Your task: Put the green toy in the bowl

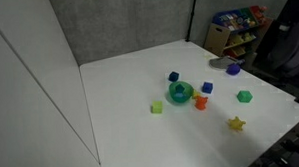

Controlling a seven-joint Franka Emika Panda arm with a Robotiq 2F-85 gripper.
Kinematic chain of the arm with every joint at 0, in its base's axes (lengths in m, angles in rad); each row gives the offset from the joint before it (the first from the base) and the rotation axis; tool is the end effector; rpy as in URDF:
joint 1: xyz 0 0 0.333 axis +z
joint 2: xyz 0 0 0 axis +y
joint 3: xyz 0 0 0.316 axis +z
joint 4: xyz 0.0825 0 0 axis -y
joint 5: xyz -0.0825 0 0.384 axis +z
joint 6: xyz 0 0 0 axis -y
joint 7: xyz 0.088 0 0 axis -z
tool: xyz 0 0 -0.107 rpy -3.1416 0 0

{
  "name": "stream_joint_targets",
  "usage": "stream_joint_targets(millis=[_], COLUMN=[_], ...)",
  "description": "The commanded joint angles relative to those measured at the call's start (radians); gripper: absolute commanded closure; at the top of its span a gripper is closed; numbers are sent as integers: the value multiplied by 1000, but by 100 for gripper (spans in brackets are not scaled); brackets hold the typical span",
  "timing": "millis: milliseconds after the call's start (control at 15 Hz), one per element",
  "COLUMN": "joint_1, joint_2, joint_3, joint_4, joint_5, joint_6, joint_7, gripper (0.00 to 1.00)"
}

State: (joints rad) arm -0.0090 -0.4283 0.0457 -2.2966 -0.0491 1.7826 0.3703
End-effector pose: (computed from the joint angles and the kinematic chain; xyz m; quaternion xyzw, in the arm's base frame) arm 0.4135 0.0125 0.5069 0.9853 -0.1621 -0.0356 0.0412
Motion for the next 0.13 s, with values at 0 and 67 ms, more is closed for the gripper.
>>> stream_joint_targets(millis=[0, 67], joint_1=[-14, -14], joint_2=[0, 1], joint_3=[12, 12], joint_4=[3, 1], joint_5=[3, 3], joint_6=[-2, -2], joint_7=[-4, -4], gripper=[0, 0])
